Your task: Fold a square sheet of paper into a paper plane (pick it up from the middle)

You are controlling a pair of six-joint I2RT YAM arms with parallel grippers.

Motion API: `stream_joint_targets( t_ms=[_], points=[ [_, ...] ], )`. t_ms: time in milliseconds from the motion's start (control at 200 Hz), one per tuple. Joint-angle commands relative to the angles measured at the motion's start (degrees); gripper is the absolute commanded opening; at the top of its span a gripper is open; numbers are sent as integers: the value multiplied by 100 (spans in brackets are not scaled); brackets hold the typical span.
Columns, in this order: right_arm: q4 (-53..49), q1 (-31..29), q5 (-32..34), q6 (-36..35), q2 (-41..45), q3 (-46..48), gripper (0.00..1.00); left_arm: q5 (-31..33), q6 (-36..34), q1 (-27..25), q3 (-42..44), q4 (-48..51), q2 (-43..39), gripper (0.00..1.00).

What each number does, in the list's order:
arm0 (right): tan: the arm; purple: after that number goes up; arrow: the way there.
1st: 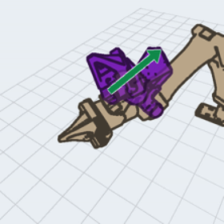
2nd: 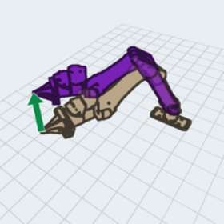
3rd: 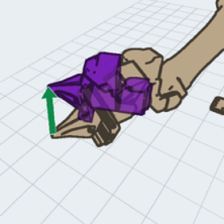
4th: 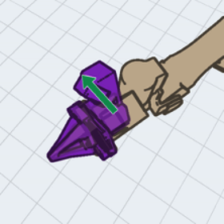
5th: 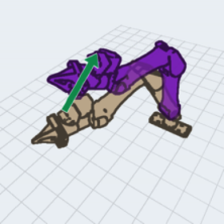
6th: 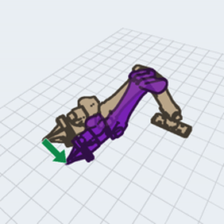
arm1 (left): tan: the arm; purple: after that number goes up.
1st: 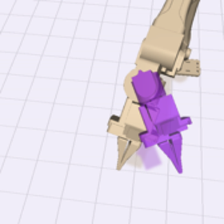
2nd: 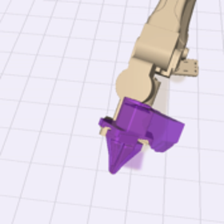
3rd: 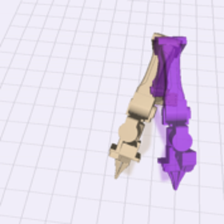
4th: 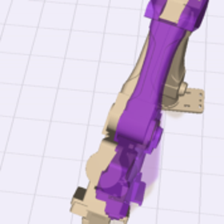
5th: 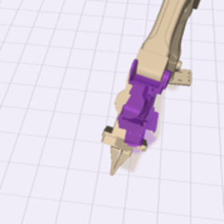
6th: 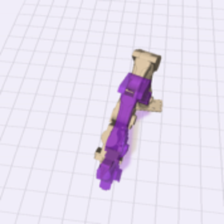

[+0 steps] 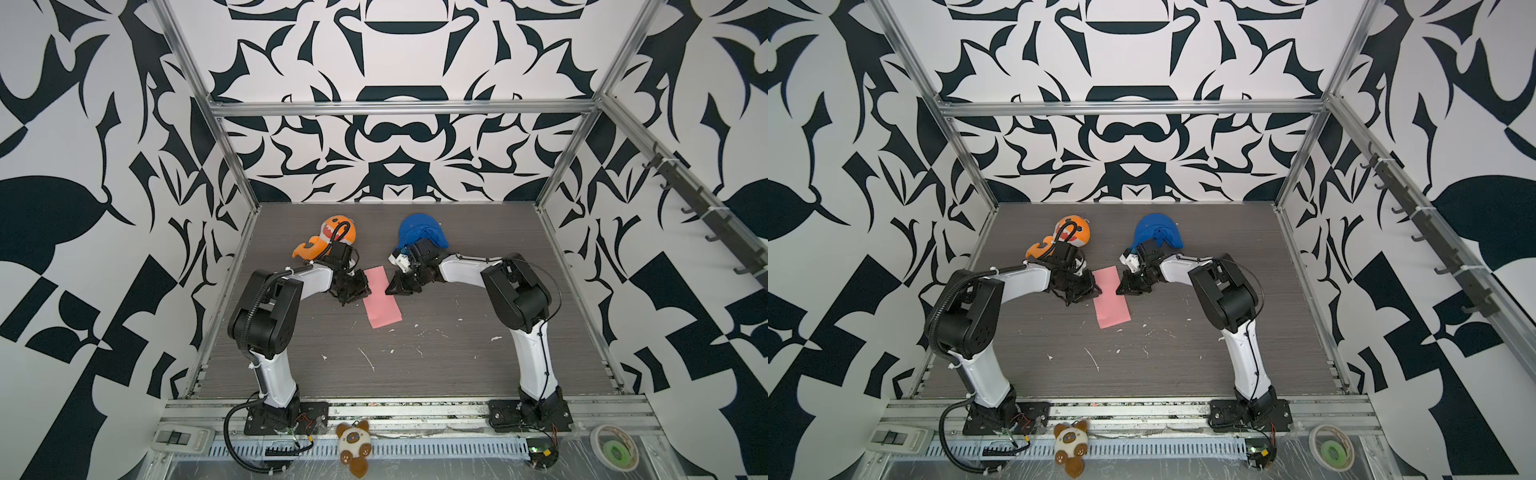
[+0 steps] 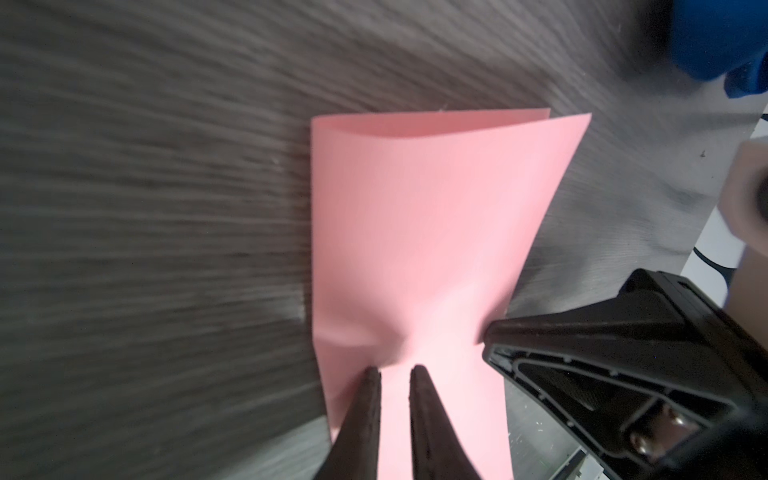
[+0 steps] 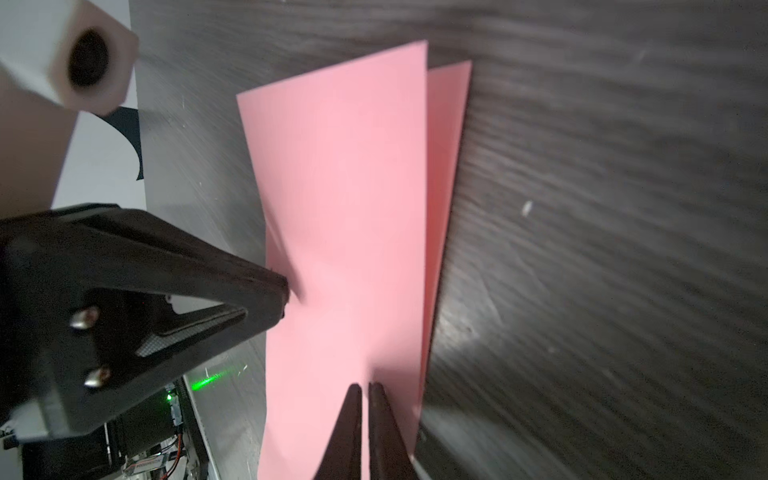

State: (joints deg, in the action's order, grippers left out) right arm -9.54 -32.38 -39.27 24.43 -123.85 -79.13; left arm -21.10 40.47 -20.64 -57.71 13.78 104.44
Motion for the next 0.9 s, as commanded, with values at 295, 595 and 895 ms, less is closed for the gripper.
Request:
stream_joint_targets(
  t_ms=[295,595,895],
  points=[
    [-593,-254,678,676,687,181,15,337,533,25,326,37,164,17],
    [108,-910,1093,1769,856,777,12,508,1250,17,498,-33,-42,18],
    [-1003,-838,1457,888,652,445,12,362,1107,23,428,193,-382,21]
  ],
)
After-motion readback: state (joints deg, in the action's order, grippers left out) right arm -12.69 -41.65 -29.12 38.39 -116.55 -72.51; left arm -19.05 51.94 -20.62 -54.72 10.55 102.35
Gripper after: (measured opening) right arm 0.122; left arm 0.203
